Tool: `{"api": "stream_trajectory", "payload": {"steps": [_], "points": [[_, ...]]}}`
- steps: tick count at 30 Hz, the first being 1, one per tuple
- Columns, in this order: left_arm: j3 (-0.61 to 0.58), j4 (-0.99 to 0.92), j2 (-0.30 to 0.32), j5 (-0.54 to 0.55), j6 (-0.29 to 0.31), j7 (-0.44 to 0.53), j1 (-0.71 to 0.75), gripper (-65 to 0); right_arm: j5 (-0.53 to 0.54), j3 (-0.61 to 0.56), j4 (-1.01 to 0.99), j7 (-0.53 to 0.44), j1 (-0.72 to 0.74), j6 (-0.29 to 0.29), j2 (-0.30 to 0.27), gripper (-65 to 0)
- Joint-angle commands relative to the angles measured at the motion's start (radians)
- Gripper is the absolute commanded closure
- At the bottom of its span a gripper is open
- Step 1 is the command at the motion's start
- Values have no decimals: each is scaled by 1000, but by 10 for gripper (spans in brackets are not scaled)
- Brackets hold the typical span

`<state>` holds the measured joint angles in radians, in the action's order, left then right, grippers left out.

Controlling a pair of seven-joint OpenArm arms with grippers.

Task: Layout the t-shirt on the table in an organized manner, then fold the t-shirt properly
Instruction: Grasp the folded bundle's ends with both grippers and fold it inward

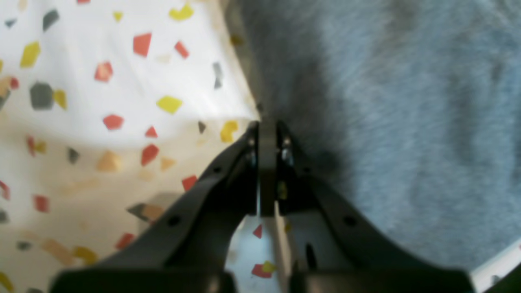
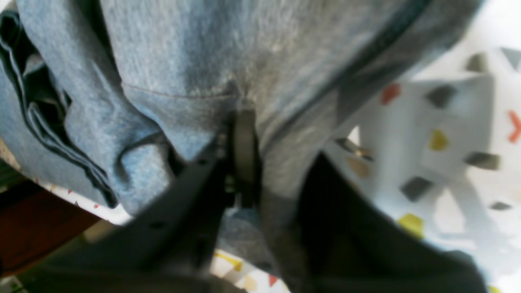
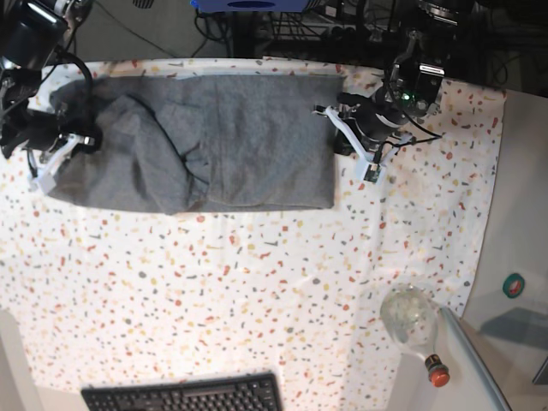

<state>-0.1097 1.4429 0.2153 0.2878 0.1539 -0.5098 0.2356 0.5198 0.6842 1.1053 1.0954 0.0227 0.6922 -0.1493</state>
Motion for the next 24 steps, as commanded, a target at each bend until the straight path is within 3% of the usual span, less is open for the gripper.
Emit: {"api": "stream_trajectory", "payload": {"steps": [1,5,10,16,24], "points": [[-8,-8,-3,6,3,13,-18,0,13,-1,12,-10,27,6,-20,0],[-8,-70,-43,6,3,15,-68,0,13,-2,22,-4,41,6,-22,0],[-15,-81,-64,6,3,9,-117,0,13,-8,129,47,21,-50,-11,0],[-15,-83,-67,6,3,7,-129,0,15,-156,396,90,-60,-59,35,0],[-15,-83,-66,6,3,7,-137,0,21,-317,646,136,-137,-187,92,0]]}}
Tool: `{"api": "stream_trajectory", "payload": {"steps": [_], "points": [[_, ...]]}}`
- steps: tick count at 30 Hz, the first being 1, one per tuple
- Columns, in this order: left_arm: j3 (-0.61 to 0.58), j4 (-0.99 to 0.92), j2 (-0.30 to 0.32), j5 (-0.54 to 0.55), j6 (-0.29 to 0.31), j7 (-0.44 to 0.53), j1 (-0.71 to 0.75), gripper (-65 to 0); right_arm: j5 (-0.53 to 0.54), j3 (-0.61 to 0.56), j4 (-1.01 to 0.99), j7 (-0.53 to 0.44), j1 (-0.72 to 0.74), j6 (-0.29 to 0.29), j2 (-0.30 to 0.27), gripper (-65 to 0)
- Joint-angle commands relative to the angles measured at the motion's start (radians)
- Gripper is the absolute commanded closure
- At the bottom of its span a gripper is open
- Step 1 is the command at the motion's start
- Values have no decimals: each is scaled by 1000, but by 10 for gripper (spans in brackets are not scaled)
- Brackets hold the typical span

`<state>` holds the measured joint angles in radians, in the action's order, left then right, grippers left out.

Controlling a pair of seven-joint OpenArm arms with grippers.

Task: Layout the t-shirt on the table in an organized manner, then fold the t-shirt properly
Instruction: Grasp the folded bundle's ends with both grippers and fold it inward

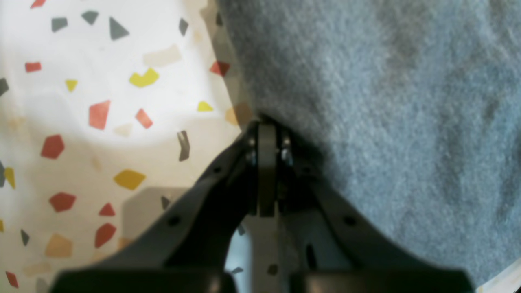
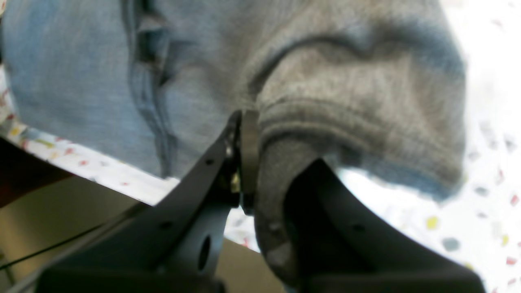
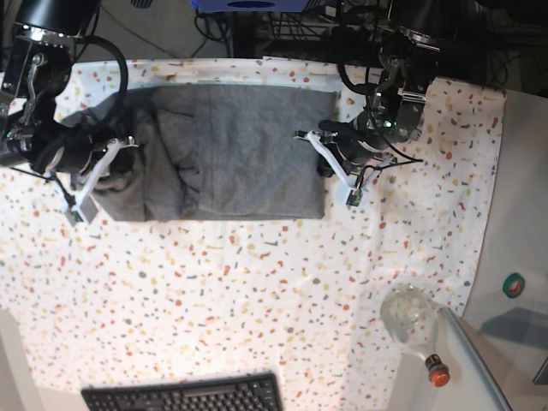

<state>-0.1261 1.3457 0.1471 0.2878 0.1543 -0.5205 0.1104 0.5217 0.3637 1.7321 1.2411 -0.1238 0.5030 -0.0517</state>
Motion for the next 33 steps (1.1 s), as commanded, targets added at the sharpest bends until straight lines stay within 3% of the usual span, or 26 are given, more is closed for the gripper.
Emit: {"api": "stream_trajectory", "payload": {"steps": [1,6,15,22,27,33], "points": [[1,15,3,6,3,18,-11,0,19,-22,52,-2,5,-7,-4,0],[1,15,4,6,3,18,-10,0,19,-93,153,67,-15,-57,46,0],[-1,15,3,6,3,18,-5,0,19,-210,161,122,-33,-59,157,0],[-1,15,3,6,3,18,-4,0,68,-297,162,114,-56,-86,163,0],[-1,15,-1,6,3,18,-4,0,111,-302,145,72,-29,-183,163,0],[-25,15,-2,6,3,18,-4,0,111,-303,-44,72,63,-188,161,0]]}}
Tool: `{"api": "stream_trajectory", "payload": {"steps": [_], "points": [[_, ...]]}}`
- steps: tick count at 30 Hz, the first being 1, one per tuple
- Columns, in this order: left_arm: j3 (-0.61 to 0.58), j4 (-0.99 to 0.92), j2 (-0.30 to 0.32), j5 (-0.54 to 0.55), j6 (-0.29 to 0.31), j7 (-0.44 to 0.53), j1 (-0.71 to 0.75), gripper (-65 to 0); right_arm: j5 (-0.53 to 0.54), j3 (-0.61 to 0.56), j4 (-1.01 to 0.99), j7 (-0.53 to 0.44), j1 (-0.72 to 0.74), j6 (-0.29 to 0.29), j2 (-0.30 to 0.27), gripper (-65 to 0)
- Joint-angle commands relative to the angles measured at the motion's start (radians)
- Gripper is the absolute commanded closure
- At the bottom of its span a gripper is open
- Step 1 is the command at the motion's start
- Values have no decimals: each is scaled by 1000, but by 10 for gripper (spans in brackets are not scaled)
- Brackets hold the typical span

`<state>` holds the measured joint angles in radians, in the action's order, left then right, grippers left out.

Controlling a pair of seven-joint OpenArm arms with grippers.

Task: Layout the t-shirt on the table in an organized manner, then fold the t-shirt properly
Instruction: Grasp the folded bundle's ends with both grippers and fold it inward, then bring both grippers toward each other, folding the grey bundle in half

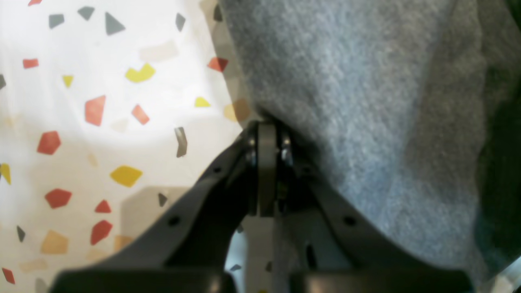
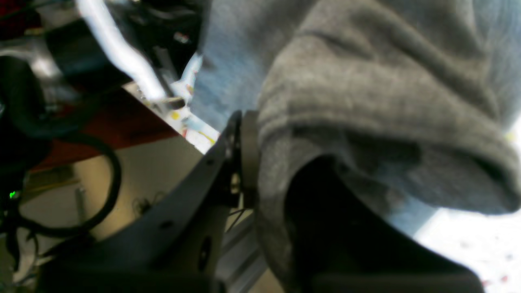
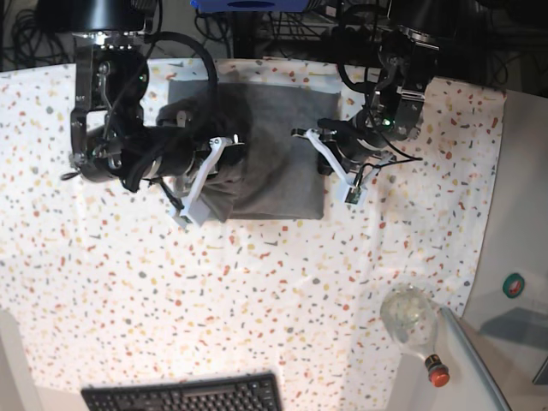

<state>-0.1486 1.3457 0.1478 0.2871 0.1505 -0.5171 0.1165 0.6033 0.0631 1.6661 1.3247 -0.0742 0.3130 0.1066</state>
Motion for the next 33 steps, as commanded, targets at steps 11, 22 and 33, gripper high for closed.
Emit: {"api": "stream_trajectory", "payload": {"steps": [11,22,33], "points": [[-99,15,-3,7,5,15,-10,0,23,2,-63,-47,84,-2,-66,0],[-99,15,-66,7,-55,15,-21,0,23,5,-79,-47,161,-2,-233,0],[-136,16,-81,7,-71,15,-19,0,28,-3,-31,-40,90,-2,-219,0]]}}
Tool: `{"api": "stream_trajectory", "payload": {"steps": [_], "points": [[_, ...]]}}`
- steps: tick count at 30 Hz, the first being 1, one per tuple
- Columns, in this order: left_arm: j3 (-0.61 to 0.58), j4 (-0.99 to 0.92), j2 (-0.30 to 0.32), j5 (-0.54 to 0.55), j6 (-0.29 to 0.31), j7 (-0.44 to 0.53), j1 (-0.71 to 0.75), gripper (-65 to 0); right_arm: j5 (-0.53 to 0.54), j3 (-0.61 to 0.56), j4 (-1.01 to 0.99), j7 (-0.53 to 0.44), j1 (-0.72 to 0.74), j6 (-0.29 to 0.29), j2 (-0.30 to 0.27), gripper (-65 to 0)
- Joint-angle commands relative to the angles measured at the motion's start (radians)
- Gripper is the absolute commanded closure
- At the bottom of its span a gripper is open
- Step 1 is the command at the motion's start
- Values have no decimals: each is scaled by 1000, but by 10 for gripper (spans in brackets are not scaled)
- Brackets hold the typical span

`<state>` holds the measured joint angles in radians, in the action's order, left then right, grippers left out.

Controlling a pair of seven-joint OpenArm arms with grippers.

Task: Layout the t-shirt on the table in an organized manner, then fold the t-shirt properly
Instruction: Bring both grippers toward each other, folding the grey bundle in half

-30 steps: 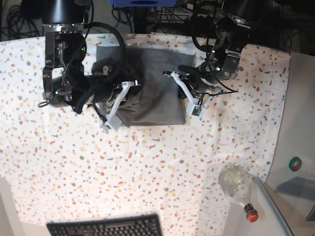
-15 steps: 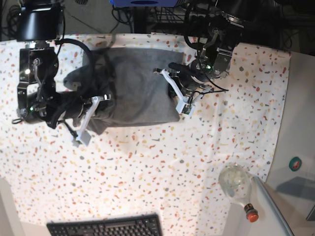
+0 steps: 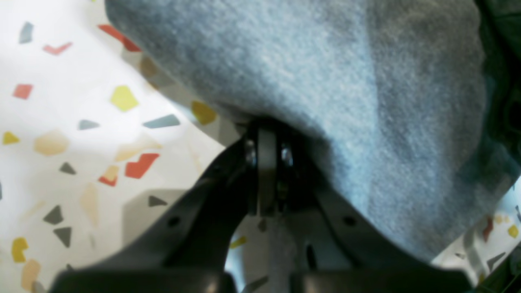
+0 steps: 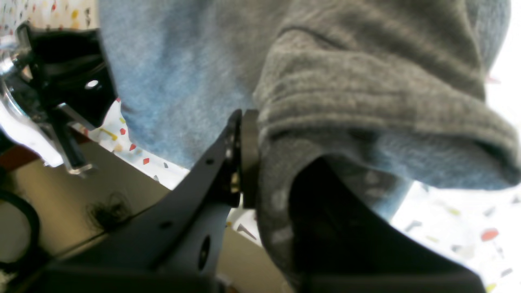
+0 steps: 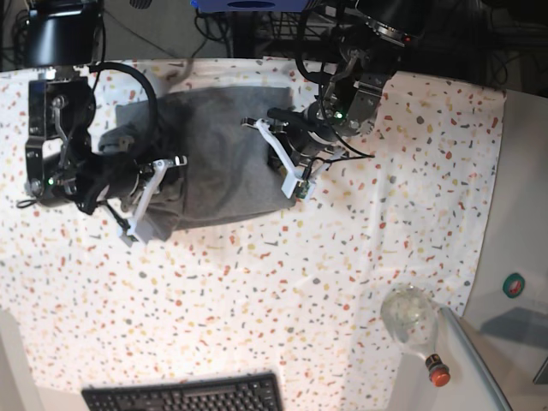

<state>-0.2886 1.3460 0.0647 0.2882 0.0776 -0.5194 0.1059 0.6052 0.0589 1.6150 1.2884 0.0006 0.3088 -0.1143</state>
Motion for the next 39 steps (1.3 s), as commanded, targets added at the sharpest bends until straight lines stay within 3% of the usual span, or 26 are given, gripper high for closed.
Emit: {"api": "stream_trajectory", "payload": {"steps": [1,12,15,19,24,36,39], "points": [[4,16,8,6,1,17,-7,0,26,2,49,-2,2,2,12,0],[7,22,25,6,1,17,-4,0,20,2,51,-2,-24,-1,60,0],[4,22,25,6,1,17,-2,0,20,2,57,-2,-26,-32,84,0],[5,25,25,6,1,17,-4,0,20,-44,51,-19,-20,-49,86,0],[10,26,40,6,0,17,-2,0,22,-69,-29,-94,-18,-130,80,0],[18,88,99,18,-26,17,24,0,20,-172,-60,-132,-11,-142,78,0],[101,181,136,18,-20,-26,74,0,20,-172,-60,-129,-11,-148,77,0]]}}
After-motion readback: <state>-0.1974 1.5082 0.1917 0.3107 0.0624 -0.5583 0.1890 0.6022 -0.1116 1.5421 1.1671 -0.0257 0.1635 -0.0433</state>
